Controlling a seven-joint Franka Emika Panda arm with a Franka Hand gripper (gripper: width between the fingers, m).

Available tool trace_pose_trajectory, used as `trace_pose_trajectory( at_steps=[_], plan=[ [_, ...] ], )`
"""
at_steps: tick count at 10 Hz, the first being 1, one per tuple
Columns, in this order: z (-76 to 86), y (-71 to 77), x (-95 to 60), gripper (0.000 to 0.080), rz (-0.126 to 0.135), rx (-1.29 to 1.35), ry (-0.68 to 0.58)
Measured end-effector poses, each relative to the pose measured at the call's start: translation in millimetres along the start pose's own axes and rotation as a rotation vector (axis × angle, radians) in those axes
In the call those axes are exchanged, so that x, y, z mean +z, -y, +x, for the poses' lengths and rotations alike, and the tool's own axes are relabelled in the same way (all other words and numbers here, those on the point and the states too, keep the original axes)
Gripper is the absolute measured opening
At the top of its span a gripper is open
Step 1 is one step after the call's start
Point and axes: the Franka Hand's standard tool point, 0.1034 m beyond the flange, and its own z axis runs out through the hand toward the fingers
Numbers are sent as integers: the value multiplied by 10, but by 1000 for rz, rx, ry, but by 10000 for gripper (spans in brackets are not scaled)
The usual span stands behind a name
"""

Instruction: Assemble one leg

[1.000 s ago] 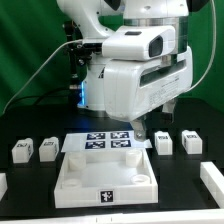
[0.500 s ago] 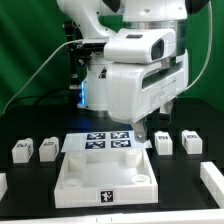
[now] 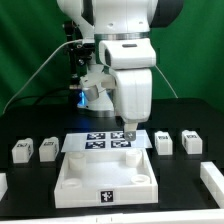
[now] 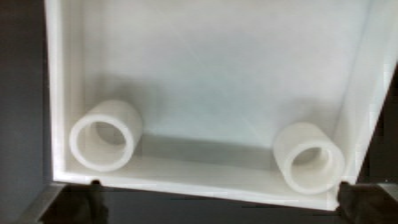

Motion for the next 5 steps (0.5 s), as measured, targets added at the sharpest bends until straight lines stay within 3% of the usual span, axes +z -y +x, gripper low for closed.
trace_pose_trajectory(
  at_steps=[3, 4, 5],
  plan=[
    [-4, 13, 19, 650, 4, 7, -1],
    [-24, 106, 100, 650, 22, 15, -3],
    [-97, 335, 244, 650, 28, 11, -6]
  ],
)
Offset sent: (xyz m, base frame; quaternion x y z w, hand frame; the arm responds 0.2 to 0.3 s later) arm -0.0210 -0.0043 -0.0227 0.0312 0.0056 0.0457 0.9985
